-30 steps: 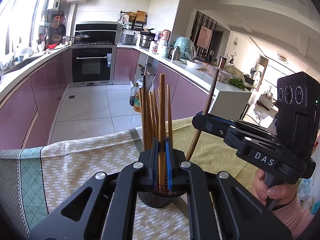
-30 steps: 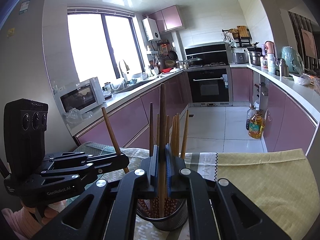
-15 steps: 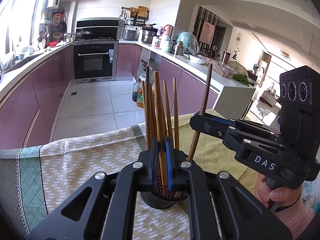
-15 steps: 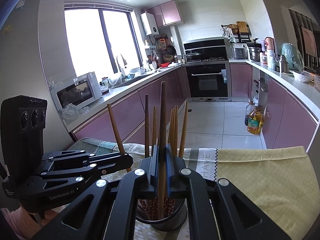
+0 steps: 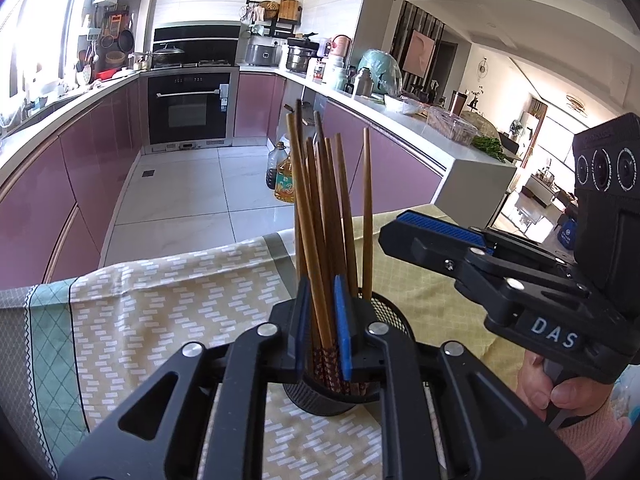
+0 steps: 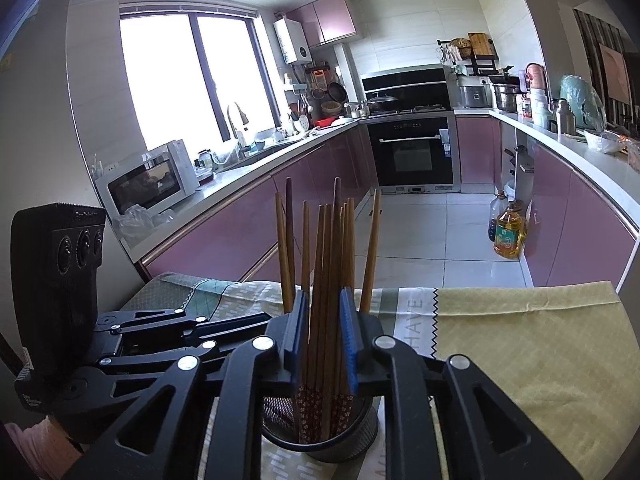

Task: Organize utensils
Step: 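Open both grippers and withdraw them upward from the mesh cup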

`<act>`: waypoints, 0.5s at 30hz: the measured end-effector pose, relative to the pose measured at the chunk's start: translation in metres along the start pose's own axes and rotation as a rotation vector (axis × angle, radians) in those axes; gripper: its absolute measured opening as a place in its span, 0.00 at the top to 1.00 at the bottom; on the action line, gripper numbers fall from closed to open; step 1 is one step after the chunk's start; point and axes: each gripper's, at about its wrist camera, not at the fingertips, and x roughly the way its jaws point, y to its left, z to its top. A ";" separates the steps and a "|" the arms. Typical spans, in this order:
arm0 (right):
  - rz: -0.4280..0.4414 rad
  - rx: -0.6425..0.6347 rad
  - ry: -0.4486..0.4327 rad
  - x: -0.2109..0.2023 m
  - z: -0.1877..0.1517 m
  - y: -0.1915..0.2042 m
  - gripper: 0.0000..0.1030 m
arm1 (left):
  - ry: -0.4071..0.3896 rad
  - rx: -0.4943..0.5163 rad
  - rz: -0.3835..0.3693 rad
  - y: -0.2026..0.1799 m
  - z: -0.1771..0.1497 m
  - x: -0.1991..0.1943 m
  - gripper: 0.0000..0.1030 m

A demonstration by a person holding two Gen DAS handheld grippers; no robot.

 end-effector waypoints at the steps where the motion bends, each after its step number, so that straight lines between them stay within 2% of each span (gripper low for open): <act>1: -0.003 -0.003 -0.001 -0.002 -0.003 0.000 0.72 | -0.009 -0.004 0.001 0.001 -0.002 -0.003 0.76; 2: -0.009 -0.008 -0.003 -0.004 -0.005 0.001 0.66 | -0.020 -0.007 0.004 0.003 -0.005 -0.006 0.71; 3: -0.013 -0.011 -0.005 -0.006 -0.008 0.001 0.62 | -0.032 -0.012 0.015 0.006 -0.008 -0.010 0.59; 4: -0.019 -0.014 -0.007 -0.008 -0.011 0.002 0.53 | -0.043 -0.018 0.029 0.008 -0.010 -0.013 0.48; 5: -0.029 -0.013 -0.014 -0.011 -0.014 0.002 0.41 | -0.058 -0.024 0.046 0.011 -0.013 -0.016 0.43; 7: -0.055 -0.017 -0.032 -0.017 -0.021 0.002 0.28 | -0.086 -0.039 0.068 0.018 -0.021 -0.025 0.31; 10: -0.080 -0.017 -0.041 -0.023 -0.030 0.002 0.27 | -0.121 -0.048 0.131 0.026 -0.033 -0.038 0.22; 15: -0.122 -0.029 -0.079 -0.033 -0.043 0.008 0.16 | -0.186 -0.053 0.258 0.034 -0.052 -0.059 0.10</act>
